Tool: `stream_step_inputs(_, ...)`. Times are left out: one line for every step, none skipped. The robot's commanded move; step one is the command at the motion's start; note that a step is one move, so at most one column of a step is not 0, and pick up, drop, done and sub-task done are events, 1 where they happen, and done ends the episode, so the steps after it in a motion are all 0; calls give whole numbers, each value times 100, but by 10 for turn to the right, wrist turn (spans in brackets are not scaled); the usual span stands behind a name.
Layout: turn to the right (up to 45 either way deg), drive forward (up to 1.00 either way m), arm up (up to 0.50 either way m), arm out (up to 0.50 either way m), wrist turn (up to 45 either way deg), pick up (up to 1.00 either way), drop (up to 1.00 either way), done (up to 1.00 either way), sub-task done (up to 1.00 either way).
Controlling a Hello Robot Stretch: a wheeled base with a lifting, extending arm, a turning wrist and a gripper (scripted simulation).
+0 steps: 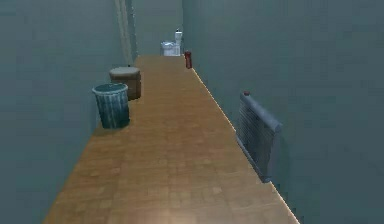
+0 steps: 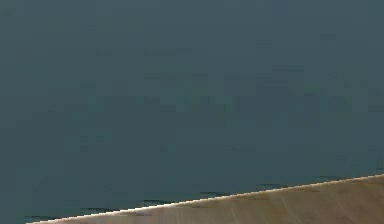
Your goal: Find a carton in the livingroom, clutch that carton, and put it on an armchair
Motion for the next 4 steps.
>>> stream_step_inputs(0, 100, 0, 0, 0, 0, 0, 0, 0)
stream_step_inputs(-30, 0, 0, 0, 0, 0, 0, 0, 0)
stream_step_inputs(0, 100, 0, 0, 0, 0, 0, 0, 0)
stream_step_inputs(0, 55, 0, 0, 0, 0, 0, 0, 0)
